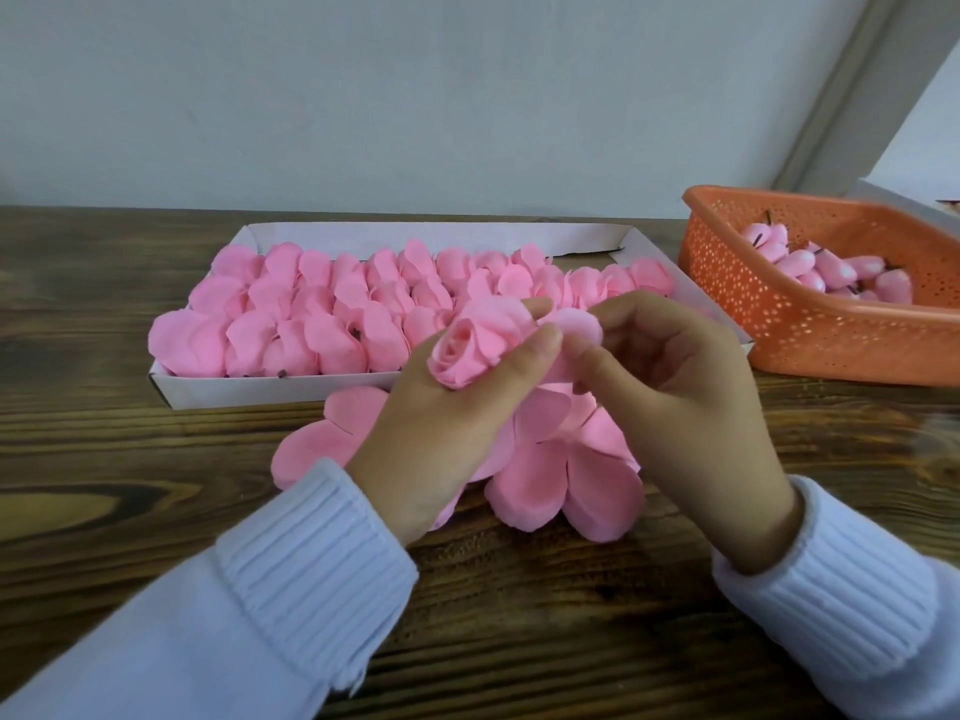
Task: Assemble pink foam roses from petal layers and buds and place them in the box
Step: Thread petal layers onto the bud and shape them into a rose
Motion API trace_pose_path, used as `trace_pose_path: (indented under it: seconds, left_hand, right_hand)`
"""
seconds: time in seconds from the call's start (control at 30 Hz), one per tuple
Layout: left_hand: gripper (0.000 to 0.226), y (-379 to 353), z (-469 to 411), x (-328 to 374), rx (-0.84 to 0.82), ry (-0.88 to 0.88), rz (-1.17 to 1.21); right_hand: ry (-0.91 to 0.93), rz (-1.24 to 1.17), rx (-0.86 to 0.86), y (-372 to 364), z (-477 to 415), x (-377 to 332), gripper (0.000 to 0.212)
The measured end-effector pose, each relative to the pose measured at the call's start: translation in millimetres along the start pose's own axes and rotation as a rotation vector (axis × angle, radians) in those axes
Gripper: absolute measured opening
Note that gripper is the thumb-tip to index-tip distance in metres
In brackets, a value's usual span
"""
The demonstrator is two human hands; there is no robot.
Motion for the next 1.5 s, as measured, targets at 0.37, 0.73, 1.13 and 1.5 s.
trace_pose_path:
  seconds: [0.37,0.73,1.13,1.5]
  left_hand:
    - [0.009,-10,7,8,-0.126,-0.084,-0.134]
    - [0.025,-1,3,9,0.01,-0.162,-0.173]
    - [0.05,-7,1,0,-0.105,-0.049,0.017]
    - [0.036,-14,1,4,-0.268,-0.074,0.005]
  right_hand:
    - [0.171,0.054,-0.003,-2,5,-11,0.01]
    - [0.029,-0.259,-0.054,-4,2,3,0.029]
    - [-0.176,-0.581,-0.326,-26,8,9,0.038]
    - [-0.319,-0.722,-0.304,-27,7,14,0.036]
Point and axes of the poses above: each hand's wrist, its own z-axis away from the middle knuckle, its own y-axis out of the back of the hand, x = y × z, the point moved 5 cm from there along -z, towards the middle knuckle, and after that the axes turned 8 degrees about -z, right-handed, at the moved point
